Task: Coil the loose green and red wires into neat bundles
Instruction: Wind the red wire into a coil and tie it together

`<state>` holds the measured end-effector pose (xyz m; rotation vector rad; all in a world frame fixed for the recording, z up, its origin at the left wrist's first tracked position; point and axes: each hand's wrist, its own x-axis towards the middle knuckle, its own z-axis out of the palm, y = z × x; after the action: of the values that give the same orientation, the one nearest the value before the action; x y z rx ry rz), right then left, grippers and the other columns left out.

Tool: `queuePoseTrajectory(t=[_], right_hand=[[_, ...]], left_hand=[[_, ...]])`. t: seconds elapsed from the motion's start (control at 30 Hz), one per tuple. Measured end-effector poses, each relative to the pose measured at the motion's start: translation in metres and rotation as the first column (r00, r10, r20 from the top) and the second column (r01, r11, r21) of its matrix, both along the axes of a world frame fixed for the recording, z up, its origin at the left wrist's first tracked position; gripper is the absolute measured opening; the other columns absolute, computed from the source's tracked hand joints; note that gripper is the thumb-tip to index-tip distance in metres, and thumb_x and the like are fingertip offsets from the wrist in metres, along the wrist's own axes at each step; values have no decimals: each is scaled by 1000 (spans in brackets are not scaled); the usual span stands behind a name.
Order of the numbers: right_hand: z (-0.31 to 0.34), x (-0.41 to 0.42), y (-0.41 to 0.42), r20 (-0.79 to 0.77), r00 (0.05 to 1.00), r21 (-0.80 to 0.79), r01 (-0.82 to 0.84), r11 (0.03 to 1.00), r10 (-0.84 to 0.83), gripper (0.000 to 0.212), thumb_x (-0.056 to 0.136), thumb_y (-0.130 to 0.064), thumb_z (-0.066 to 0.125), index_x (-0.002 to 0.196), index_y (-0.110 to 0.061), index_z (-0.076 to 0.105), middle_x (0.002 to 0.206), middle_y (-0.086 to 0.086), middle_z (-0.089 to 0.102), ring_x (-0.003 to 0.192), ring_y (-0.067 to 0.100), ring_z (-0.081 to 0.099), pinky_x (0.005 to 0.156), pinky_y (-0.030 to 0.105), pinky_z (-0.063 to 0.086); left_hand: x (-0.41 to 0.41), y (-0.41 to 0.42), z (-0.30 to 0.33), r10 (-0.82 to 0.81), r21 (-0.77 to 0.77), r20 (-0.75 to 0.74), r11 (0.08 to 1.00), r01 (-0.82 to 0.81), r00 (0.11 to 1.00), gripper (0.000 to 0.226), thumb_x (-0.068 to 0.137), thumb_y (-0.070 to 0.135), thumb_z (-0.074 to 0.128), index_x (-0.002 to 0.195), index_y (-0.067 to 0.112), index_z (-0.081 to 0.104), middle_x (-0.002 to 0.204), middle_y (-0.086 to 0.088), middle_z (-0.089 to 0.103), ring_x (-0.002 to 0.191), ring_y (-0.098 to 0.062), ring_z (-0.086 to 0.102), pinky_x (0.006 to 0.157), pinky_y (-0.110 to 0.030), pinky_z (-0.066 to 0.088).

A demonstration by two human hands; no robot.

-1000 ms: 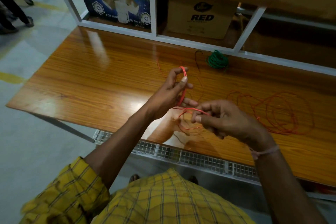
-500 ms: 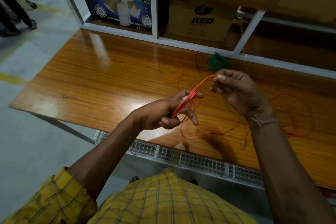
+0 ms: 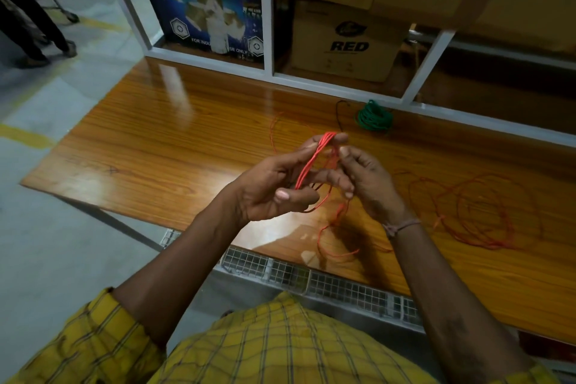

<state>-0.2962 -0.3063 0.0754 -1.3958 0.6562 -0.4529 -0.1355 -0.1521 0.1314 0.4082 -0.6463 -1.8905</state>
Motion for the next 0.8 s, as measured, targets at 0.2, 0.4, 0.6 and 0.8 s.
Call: queuePoseTrajectory(t=[0.2,0.4,0.6,0.8], right_hand=[[-6,-12,25,-164,960,-20,-235,972,229,29,114,-29,44,103,-25,70,72,10,54,39,17,35,40,24,27],[20,-33,12,-223,873,-18,-449,893,434,27,112,-36,47,125,-32,71,73,13,63,37,21,44,39,25,38],[59,-58,-15,-289,760,-183,-640,746,582,14,103,-22,68,115,-23,75,67,14,65,46,18,52,44,28,43],[82,-61,-63,43,920,-204,-373,905,389,14,97,-12,61,98,-3,72,64,4,55,52,13,44,56,30,36]], left_hand=[[-9,-28,12,280,-40,13,959,-279,960,46,113,34,35,159,32,36,147,-31,53,60,-13,61,43,-18,30],[-20,-60,13,591,-58,447,768,-638,671,41,116,37,36,156,34,34,146,-23,55,74,-21,70,46,-20,42],[-31,-79,-9,613,-354,762,663,-660,208,44,116,32,38,158,26,25,149,-13,41,88,-36,77,66,-31,63],[-25,-77,-16,453,-237,821,824,-514,347,41,115,35,42,154,28,31,134,-23,53,68,-28,72,59,-31,59]])
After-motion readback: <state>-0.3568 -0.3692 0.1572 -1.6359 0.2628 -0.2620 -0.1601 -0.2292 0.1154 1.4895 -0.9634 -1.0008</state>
